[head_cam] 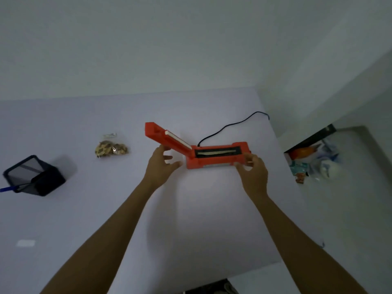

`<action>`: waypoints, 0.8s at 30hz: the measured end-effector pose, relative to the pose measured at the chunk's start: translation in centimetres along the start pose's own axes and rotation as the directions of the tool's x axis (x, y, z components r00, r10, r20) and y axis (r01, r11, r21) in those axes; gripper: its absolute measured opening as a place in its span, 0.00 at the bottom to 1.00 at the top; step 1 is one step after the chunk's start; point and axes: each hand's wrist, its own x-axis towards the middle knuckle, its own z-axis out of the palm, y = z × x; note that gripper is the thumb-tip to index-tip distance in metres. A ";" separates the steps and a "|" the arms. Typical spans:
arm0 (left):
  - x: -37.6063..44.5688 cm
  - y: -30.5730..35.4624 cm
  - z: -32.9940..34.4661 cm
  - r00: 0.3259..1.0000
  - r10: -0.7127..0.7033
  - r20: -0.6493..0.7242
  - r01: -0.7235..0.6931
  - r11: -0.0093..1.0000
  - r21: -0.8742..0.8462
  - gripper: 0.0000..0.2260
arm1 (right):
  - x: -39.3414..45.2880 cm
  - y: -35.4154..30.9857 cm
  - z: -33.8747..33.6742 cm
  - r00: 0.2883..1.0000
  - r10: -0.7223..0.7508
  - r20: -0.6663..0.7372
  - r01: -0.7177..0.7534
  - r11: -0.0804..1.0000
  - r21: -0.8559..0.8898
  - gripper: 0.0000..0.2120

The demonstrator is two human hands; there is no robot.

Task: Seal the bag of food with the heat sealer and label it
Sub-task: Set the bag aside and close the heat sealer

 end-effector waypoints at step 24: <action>2.1 3.2 3.8 0.996 0.012 -0.085 0.000 0.990 0.140 0.16 | 9.4 5.8 -1.5 0.919 0.043 0.391 -0.051 0.999 0.010 0.29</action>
